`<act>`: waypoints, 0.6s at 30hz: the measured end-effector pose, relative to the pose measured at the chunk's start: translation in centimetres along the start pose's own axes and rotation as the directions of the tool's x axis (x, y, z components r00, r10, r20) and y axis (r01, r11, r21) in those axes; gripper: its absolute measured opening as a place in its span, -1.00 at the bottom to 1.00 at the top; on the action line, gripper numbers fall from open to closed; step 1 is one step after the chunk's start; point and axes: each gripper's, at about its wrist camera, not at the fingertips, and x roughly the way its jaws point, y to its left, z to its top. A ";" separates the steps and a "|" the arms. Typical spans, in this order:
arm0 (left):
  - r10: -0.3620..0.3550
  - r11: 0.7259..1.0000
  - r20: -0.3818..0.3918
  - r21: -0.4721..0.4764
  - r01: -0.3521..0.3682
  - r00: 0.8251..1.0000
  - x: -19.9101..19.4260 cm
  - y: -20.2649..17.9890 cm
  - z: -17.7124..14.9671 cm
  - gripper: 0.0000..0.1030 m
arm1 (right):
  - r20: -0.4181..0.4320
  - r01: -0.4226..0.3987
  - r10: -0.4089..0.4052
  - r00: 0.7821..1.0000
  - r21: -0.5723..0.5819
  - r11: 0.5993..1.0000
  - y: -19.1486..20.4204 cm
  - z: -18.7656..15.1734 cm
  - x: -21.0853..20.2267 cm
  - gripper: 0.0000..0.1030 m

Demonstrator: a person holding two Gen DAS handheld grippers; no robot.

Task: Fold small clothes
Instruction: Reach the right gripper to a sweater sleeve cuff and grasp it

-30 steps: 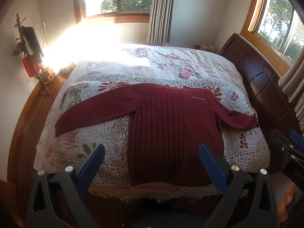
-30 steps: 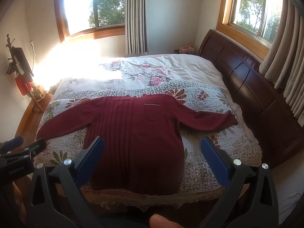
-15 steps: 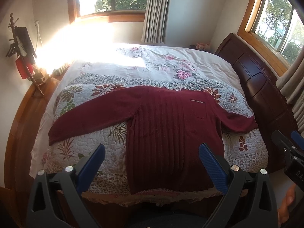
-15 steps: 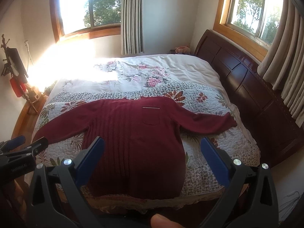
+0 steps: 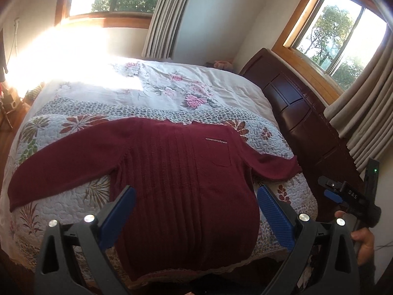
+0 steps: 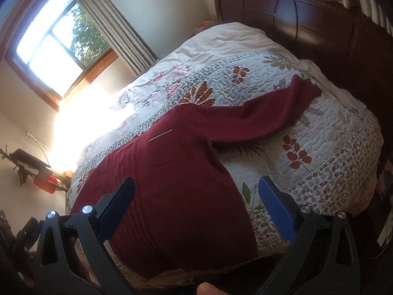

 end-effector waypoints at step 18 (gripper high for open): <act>0.073 0.977 -0.085 -0.194 -0.088 0.994 7.4 -10.4 1.4 0.93 | 0.118 -0.279 0.283 0.952 0.715 0.641 -37.7 15.1 19.4 0.12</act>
